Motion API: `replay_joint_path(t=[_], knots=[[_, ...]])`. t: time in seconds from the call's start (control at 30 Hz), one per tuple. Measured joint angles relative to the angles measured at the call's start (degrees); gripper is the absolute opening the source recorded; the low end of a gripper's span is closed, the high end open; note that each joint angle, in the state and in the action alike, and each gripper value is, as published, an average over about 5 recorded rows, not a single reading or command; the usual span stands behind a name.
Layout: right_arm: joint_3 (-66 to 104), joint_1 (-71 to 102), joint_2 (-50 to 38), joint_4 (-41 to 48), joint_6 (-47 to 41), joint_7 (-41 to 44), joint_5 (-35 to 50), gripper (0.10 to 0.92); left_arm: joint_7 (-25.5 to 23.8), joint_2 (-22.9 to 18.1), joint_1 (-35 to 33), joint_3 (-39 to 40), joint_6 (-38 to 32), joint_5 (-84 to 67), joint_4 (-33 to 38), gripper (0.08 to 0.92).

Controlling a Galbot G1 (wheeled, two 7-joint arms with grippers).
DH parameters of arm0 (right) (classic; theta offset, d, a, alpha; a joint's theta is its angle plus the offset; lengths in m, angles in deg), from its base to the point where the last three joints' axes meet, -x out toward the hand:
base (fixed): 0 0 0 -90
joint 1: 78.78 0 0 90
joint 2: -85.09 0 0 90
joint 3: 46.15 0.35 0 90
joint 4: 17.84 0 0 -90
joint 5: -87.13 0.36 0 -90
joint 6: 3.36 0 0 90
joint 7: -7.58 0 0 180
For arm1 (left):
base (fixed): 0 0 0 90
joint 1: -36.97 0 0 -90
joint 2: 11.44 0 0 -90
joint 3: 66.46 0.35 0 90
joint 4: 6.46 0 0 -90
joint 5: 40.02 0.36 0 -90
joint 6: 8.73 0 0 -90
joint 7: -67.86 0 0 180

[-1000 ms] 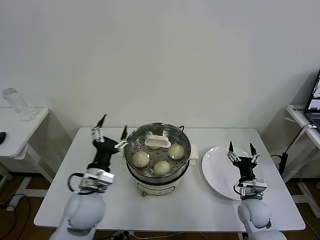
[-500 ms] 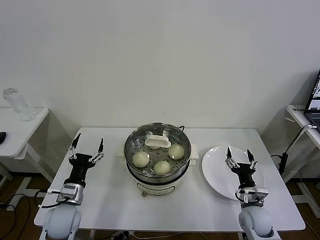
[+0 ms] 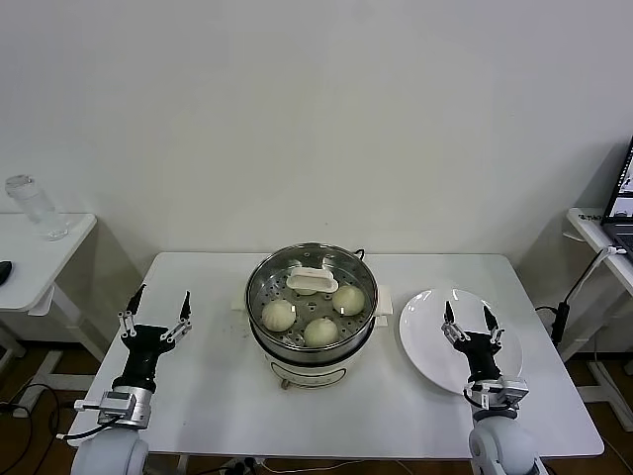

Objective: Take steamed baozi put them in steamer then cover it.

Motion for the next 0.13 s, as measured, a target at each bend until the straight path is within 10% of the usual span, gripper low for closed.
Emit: replay_joint_path(t=[0.13], knots=[[-0.06, 0.36, 0.16, 0.12, 0.15, 0.05, -0.01, 0.823, -0.06, -0.16, -0.61, -0.24, -0.46, -0.31, 0.00, 0.823]])
